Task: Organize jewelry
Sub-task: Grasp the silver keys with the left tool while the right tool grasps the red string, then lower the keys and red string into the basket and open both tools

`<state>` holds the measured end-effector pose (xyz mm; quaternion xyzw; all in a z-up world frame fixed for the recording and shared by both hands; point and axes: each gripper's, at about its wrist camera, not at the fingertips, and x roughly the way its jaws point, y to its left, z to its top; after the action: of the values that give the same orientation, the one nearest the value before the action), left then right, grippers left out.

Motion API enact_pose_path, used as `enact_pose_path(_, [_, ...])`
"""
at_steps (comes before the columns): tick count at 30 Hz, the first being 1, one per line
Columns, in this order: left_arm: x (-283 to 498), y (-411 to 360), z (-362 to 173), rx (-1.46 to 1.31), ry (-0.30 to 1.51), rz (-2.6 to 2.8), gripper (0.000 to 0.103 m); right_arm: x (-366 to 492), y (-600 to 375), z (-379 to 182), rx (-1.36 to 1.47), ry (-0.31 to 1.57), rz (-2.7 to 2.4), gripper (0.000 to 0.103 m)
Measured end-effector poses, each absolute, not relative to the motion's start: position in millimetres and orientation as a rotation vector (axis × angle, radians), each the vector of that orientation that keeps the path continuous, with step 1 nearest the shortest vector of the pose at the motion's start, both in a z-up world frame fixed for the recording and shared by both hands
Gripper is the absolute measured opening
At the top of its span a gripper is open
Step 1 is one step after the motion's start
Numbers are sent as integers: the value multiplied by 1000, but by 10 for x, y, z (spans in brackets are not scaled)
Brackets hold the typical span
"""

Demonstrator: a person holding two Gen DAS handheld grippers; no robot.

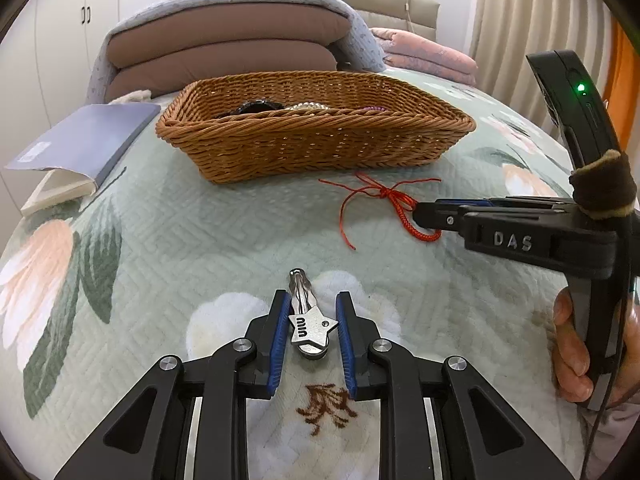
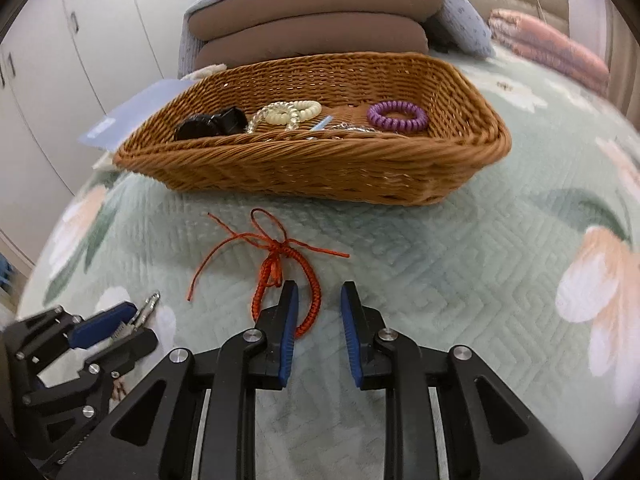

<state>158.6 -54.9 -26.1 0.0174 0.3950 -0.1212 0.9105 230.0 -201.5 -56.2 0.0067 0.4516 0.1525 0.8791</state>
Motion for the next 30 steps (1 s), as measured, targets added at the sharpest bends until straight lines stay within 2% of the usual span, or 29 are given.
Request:
enact_pose_path(1, [1584, -550, -264, 35, 812, -251, 24, 2277, -1970, -553, -8, 932, 323, 8])
enact_pose_path(2, [1576, -545, -258, 32, 808, -253, 24, 2252, -1922, -540, -31, 922, 325, 6])
enact_pose_path(8, [1496, -410, -195, -50, 753, -279, 24, 2123, -1900, -405, -14, 850, 374, 6])
enact_pose_path(18, [1409, -240, -40, -161, 673, -306, 24, 1955, -2293, -13, 237, 705, 516, 6])
enact_pose_path(24, [1470, -249, 502, -191, 560, -370, 24, 1968, -2401, 488, 242, 609, 433, 6])
enact_pose_path(30, [2105, -435, 959, -225, 480, -445, 24, 2428, -2481, 835, 228, 520, 293, 6])
